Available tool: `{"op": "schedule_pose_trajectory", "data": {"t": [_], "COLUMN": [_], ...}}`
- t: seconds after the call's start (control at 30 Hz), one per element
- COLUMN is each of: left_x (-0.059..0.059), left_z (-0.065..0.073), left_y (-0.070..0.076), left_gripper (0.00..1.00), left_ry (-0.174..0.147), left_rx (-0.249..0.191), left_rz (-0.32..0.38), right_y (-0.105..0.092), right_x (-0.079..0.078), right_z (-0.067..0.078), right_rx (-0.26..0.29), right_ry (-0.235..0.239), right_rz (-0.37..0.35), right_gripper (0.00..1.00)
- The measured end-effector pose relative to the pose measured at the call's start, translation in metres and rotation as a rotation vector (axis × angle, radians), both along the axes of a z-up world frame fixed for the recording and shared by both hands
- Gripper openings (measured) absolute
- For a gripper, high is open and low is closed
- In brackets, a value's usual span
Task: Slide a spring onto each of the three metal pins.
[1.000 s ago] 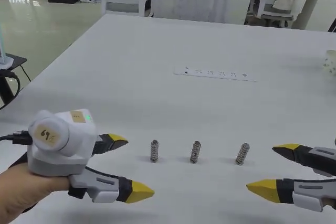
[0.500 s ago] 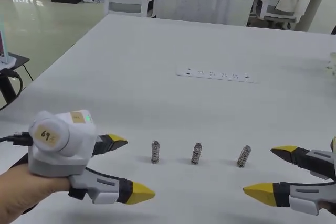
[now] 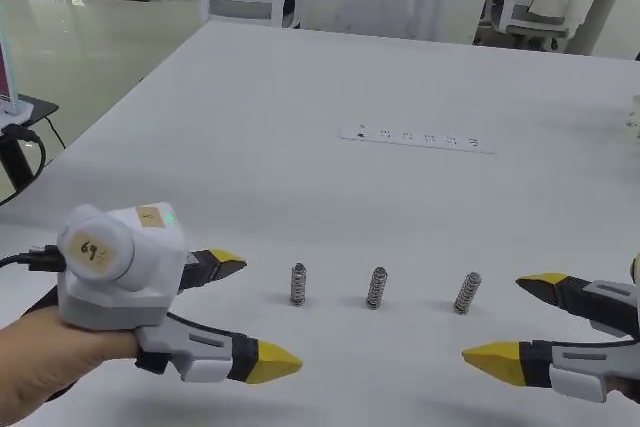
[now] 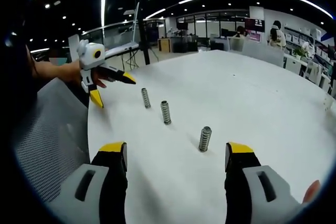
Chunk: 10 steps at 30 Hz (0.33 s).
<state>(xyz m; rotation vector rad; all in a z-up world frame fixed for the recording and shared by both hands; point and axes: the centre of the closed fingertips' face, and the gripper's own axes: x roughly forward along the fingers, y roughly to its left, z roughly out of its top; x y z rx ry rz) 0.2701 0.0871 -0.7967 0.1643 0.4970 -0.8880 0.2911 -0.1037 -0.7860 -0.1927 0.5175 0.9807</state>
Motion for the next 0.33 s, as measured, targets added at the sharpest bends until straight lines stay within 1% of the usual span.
{"op": "schedule_pose_trajectory", "data": {"t": [0.33], "left_x": [0.0000], "left_z": [0.0004], "left_y": [-0.0012], "left_gripper": [0.80], "left_ry": [-0.001], "left_rx": [-0.010], "left_rz": [0.001], "right_y": [-0.0003], "right_x": [-0.0008], "right_z": [-0.0016], "right_rx": [-0.004], "right_ry": [0.003], "right_rz": [-0.005], "right_gripper": [0.76]}}
